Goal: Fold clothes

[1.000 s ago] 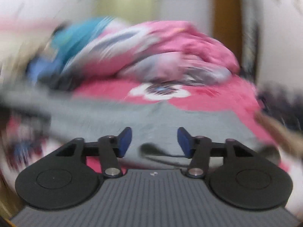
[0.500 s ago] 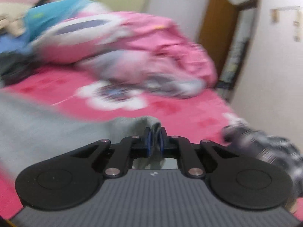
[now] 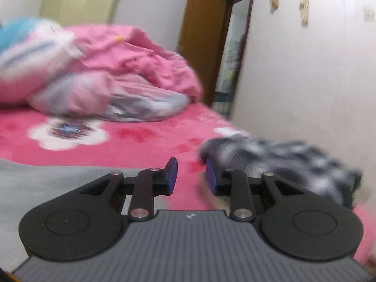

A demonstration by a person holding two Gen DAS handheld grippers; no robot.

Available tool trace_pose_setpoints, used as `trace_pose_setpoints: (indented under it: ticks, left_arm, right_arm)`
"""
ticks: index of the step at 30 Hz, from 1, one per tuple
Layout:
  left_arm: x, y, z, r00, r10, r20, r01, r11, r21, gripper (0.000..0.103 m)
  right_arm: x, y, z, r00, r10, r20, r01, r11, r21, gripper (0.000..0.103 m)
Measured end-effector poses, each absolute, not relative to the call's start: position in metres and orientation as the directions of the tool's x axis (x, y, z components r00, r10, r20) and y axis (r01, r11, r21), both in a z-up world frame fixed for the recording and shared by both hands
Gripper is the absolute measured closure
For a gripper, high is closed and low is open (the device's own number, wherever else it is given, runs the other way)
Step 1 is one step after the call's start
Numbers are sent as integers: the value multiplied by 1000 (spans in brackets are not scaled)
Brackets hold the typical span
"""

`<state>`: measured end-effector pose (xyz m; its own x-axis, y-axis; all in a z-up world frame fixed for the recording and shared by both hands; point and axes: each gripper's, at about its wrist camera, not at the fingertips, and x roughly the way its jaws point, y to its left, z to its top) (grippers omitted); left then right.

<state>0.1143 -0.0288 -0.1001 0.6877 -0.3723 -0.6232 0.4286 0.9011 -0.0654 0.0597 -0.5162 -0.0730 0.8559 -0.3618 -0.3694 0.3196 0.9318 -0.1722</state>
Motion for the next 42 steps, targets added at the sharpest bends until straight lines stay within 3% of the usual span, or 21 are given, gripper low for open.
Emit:
trace_pose_setpoints:
  ticks: [5,6,8,11,13,16,17,20,22,23,24,26,31,33,37,42]
  left_arm:
    - [114,-28,-98,689,-371,-623,412,907,-85,16]
    - [114,-27,-97,687,-374,-623,408,908,-95,16]
    - [113,-24,-92,693,-371,-618,397,912,-101,16]
    - [109,-16,-85,709,-368,-602,379,918,-115,16]
    - [107,-10,-82,711,-371,-597,368,920,-134,16]
    - [103,-3,-81,701,-376,-606,351,922,-166,16]
    - [101,-1,-81,699,-376,-609,346,922,-173,16]
    - [91,4,-77,704,-379,-601,340,922,-183,16]
    - [83,9,-76,712,-376,-593,337,924,-181,16]
    - [80,12,-76,715,-373,-592,332,925,-182,16]
    - [78,16,-76,716,-370,-592,326,927,-186,16]
    - [75,22,-78,716,-364,-596,312,930,-194,16]
    - [76,45,-83,702,-370,-608,257,928,-269,16]
    - [79,54,-86,691,-386,-611,233,919,-318,16]
    - [81,68,-94,678,-409,-611,194,901,-388,16]
    - [79,75,-98,676,-415,-608,178,894,-412,16]
  right_arm:
    - [16,-518,-105,846,-236,-477,253,967,-31,79]
    - [8,-530,-115,828,-278,-486,321,947,7,71]
    - [-12,-549,-118,820,-341,-460,446,884,139,72]
    - [-37,-553,-106,800,-435,-412,552,804,223,70]
    - [-48,-554,-103,834,-378,-403,521,780,348,68]
    - [-49,-559,-112,878,-230,-420,438,737,514,53]
    - [-44,-560,-116,879,-200,-433,431,720,544,48]
    - [-26,-559,-132,867,-166,-470,452,661,599,46]
    - [-22,-552,-131,866,-185,-464,458,664,591,48]
    - [-20,-547,-130,865,-197,-462,463,668,583,59]
    - [-19,-545,-130,864,-203,-461,466,667,582,77]
    - [-18,-545,-132,865,-196,-462,468,646,603,82]
    - [-26,-550,-140,870,-167,-463,474,542,694,79]
    - [-27,-552,-142,878,-153,-454,465,500,731,71]
    - [-17,-555,-144,882,-130,-453,460,445,768,67]
    - [-23,-558,-145,883,-169,-437,469,330,819,62]
